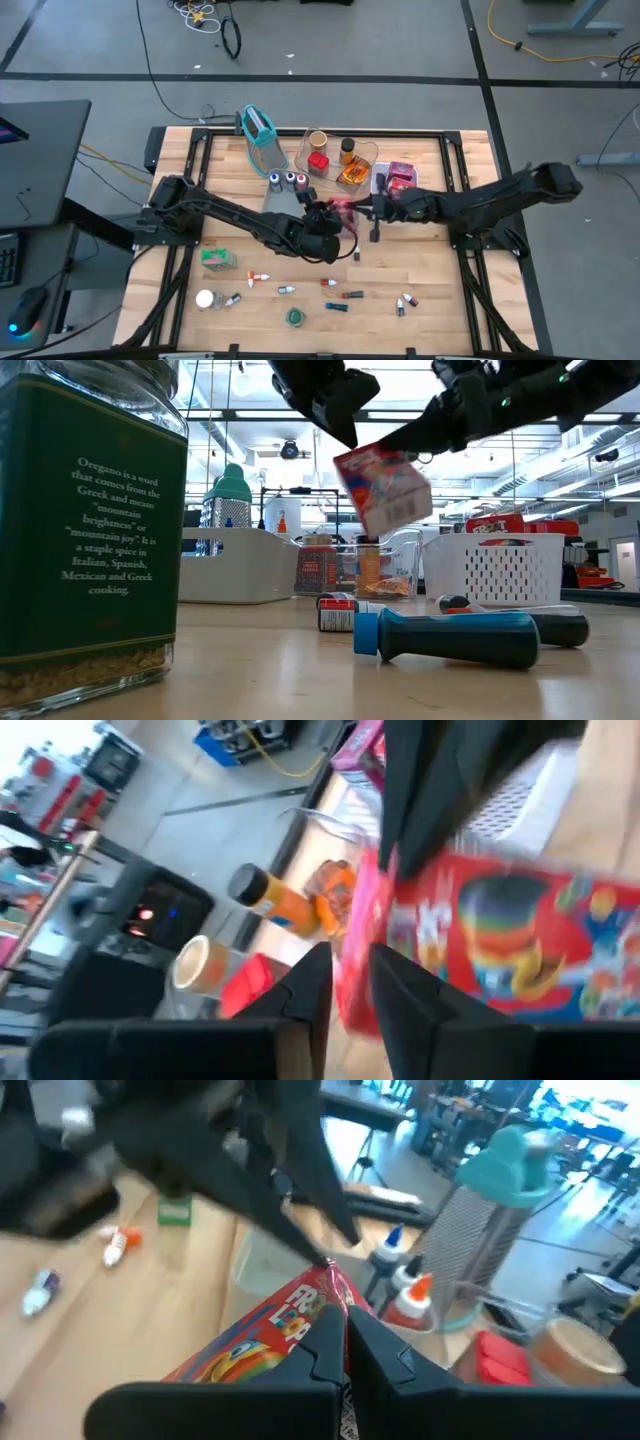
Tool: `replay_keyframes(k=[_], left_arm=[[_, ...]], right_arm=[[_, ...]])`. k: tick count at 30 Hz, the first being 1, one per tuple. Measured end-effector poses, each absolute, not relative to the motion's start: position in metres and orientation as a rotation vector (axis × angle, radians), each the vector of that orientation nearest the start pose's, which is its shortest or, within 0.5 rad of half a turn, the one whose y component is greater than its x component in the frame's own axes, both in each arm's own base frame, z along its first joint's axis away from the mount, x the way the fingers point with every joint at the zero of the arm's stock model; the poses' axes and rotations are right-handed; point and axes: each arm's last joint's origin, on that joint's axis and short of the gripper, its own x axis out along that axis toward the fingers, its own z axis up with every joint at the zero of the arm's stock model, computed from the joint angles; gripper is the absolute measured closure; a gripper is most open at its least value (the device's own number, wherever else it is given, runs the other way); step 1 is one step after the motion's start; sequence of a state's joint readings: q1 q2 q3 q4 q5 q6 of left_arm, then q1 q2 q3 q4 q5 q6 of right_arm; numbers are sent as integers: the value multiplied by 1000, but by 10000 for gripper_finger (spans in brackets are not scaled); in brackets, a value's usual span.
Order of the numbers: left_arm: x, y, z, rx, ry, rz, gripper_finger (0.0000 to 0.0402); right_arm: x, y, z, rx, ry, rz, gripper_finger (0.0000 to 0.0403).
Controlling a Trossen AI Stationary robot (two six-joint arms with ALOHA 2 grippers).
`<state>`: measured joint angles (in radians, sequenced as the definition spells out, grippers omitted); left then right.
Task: Pick & Place Kitchen Items
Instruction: Put the red cereal box into the white bin
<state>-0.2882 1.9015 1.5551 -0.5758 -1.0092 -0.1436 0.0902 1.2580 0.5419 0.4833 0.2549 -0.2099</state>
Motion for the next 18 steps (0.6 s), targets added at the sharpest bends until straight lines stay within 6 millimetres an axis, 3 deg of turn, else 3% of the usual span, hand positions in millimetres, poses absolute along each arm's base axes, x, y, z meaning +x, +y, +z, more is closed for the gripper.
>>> replay_keyframes(k=[8,14,18], left_arm=[[390,-98,268,418,689,685,290],[354,-89,319,303,622,689,302],[326,-79,348,235,562,776,316]], right_arm=[[215,9,250,-254,253,-312,396],[175,7,266,-274,286,-393,395],[159,10,262,-310,369,-353,397]])
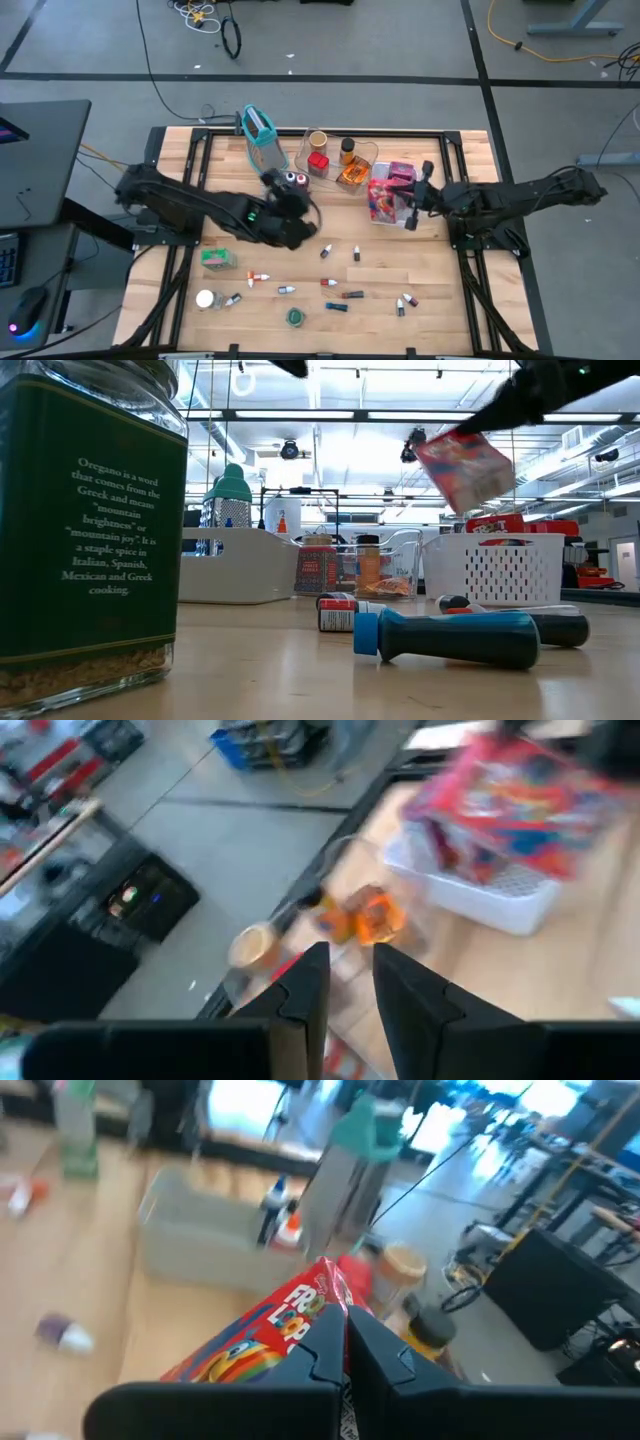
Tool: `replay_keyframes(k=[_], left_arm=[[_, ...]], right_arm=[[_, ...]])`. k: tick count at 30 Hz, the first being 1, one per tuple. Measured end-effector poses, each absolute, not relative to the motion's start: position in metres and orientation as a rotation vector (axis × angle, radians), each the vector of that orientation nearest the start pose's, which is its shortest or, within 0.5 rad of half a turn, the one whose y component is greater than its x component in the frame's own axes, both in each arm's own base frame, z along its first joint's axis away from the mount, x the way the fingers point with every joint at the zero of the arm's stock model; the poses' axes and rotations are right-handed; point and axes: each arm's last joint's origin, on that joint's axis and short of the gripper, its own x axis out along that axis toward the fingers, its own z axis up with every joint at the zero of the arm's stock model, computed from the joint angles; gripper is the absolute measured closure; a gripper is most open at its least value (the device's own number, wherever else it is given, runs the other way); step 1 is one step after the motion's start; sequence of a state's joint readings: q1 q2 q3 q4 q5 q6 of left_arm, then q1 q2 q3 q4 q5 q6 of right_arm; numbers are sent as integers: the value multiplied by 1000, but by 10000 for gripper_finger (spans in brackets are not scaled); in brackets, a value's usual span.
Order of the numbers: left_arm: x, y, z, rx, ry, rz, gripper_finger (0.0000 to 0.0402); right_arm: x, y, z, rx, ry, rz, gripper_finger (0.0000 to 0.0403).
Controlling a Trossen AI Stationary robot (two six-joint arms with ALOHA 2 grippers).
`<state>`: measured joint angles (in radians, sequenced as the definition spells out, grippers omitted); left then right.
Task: Pick & Place Kitchen Items
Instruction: Put the red cereal box into the white bin, then put the green cereal box into the white bin
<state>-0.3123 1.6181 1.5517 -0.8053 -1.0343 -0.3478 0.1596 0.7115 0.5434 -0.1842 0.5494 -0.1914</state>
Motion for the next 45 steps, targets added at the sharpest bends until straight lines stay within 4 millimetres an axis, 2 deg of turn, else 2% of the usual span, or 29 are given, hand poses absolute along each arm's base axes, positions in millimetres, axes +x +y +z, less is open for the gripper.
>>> replay_keyframes(k=[3,5,9,16,23,37,45], left_arm=[[307,-75,358,179,498,823,326],[298,-73,352,180,497,829,332],[279,-68,330,127,487,865,340],[251,-60,291,32,459,921,341],[240,-55,283,22,412,962,341],[241,-56,285,33,398,960,341],[242,-56,285,31,399,957,341]], right_arm=[[154,12,253,-344,432,-386,398],[152,14,243,-393,471,-403,398],[147,16,229,-479,497,-500,399],[141,22,199,-578,559,-449,397],[135,22,170,-625,594,-424,387],[139,22,176,-713,543,-478,294],[145,24,191,-621,391,-507,264]])
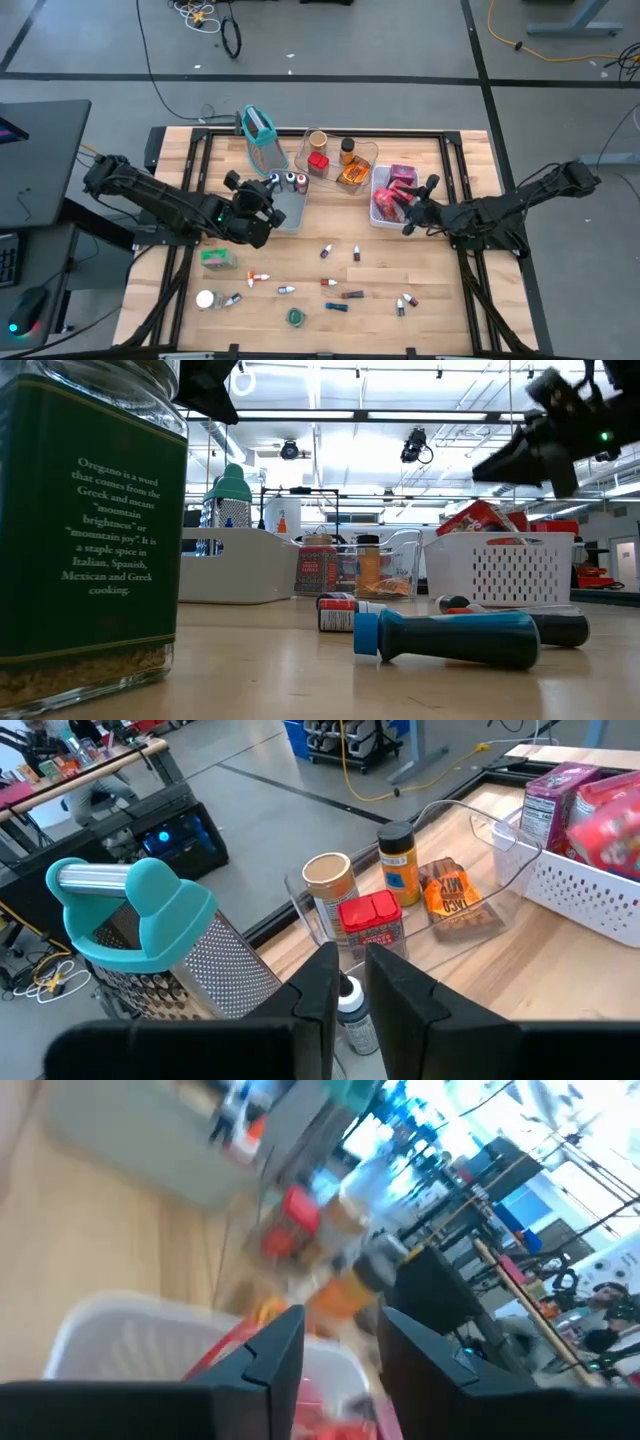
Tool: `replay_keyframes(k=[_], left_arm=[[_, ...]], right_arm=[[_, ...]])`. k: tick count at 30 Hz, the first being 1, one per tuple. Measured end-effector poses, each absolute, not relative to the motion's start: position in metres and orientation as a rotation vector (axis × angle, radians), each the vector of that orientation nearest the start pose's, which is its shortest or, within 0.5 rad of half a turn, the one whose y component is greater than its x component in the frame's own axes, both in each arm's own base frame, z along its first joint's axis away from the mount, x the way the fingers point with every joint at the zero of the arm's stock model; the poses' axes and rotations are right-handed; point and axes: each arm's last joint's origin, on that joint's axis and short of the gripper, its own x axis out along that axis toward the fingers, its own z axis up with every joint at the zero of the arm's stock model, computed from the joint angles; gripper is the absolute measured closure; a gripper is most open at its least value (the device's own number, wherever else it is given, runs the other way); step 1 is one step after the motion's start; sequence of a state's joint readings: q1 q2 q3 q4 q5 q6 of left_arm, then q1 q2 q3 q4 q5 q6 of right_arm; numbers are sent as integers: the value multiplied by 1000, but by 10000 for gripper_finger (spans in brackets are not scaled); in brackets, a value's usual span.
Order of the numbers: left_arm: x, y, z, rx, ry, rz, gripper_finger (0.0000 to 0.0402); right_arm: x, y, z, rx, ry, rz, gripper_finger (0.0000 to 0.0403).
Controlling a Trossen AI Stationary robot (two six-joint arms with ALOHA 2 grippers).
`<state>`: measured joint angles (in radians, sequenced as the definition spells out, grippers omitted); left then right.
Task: Pick & Place Kitchen Items
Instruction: Put the green cereal box into the white bin
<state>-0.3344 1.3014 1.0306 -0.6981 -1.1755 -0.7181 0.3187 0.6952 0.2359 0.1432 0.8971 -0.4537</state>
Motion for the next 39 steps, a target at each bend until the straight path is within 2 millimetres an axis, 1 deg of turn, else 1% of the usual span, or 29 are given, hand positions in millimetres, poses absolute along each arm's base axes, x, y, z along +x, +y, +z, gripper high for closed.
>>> replay_keyframes(k=[3,7,10,13,15,18,22,25,27,31,33,35,39], left_arm=[[242,-56,285,31,399,957,341],[242,-56,285,29,397,957,341],[243,-56,286,18,387,955,341],[243,-56,286,14,383,955,341],[243,-56,286,12,381,955,341],[244,-57,287,4,373,953,341],[245,-57,287,11,386,934,341],[247,-58,287,12,398,910,341],[247,-58,288,17,401,904,341],[248,-58,288,29,402,898,341],[248,-59,288,41,414,889,341],[248,-60,287,57,459,838,341],[250,-65,283,25,593,634,341]], right_arm=[[148,26,201,-547,276,-472,258],[153,32,212,-408,111,-303,257],[157,35,216,-380,55,-219,257],[163,38,222,-387,61,-211,256],[170,40,228,-368,82,-208,256],[183,44,235,-345,172,-196,256],[197,48,238,-362,407,-181,256],[204,50,240,-322,558,-211,256],[207,50,236,-309,640,-254,256],[211,49,225,-269,738,-305,256],[212,49,221,-246,755,-315,256],[215,50,221,-228,743,-319,256],[225,53,228,-167,628,-318,256]])
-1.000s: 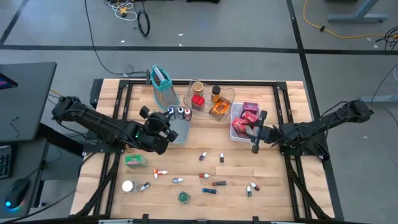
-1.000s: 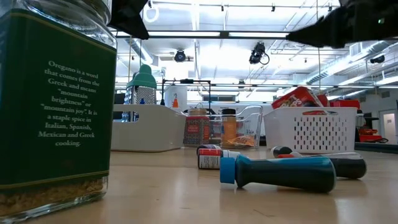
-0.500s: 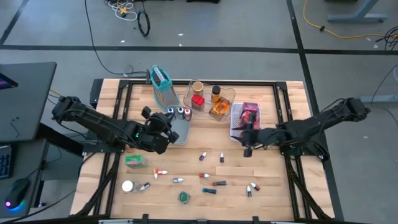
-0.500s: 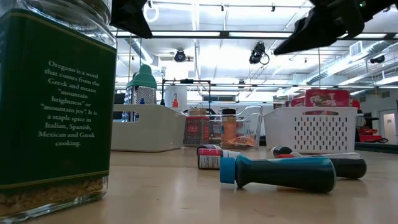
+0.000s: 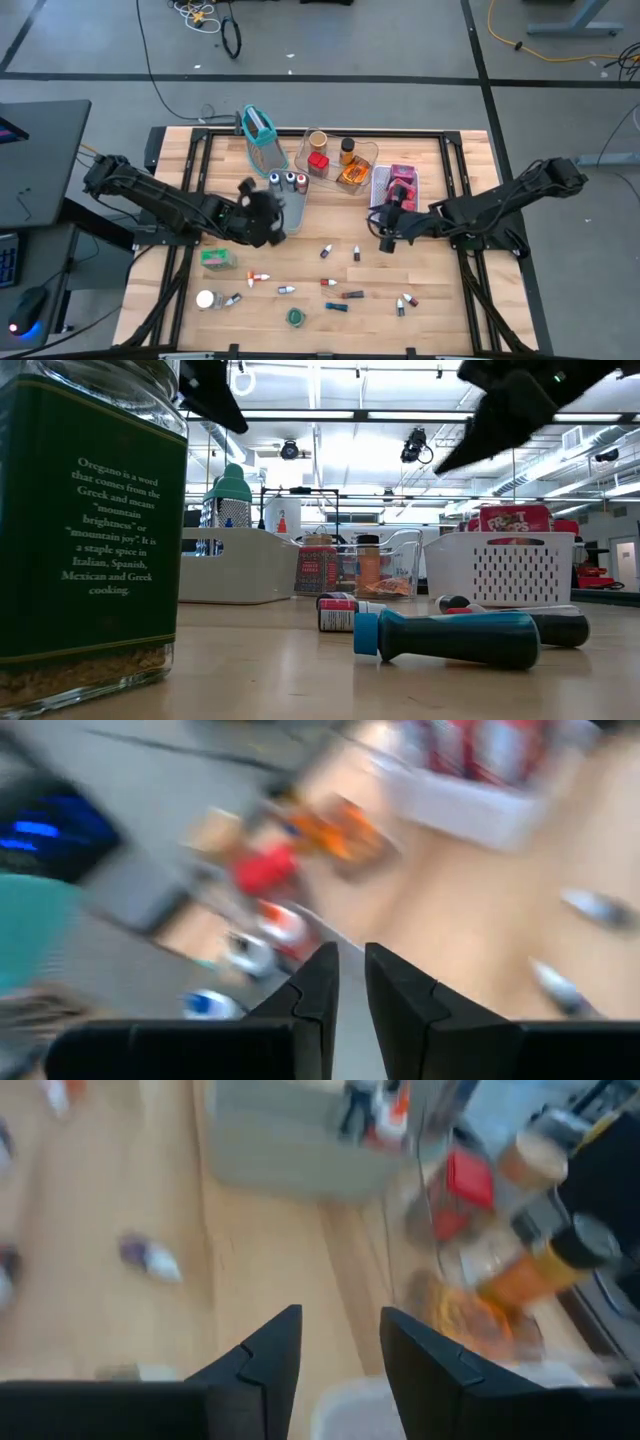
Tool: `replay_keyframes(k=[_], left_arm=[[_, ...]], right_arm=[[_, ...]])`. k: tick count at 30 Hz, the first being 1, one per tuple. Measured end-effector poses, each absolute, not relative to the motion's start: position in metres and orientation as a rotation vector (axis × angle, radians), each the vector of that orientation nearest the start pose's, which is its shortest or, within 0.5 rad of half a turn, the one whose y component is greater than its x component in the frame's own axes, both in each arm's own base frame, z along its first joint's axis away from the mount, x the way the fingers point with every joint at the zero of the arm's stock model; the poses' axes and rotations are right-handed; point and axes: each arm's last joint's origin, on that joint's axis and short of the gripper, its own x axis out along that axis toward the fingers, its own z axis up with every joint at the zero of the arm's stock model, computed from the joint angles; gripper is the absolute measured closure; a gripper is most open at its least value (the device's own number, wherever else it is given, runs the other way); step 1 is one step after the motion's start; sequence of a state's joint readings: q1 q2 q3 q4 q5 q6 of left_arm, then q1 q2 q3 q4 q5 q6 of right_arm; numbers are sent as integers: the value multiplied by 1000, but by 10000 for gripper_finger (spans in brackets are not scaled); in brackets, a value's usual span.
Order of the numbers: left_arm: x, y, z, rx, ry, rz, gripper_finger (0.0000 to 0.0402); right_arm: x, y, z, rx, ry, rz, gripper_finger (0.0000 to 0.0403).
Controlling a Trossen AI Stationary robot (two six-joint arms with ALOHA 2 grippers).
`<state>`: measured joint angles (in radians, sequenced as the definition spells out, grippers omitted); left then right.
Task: Pick & Place Kitchen Items
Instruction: Put the green cereal box into the white bin
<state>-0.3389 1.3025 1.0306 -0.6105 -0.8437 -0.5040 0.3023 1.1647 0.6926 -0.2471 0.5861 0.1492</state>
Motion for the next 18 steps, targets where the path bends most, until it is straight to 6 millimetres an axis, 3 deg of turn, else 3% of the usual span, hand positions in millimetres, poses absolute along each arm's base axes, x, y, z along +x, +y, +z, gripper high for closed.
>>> replay_keyframes(k=[9,14,18], left_arm=[[240,-78,268,-244,969,174,341],[221,-84,260,-458,1225,183,344],[209,-95,257,-417,1299,185,360]], right_arm=[[241,58,245,-280,424,-259,256],[241,58,246,-286,416,-258,256],[241,58,246,-315,425,-251,256]])
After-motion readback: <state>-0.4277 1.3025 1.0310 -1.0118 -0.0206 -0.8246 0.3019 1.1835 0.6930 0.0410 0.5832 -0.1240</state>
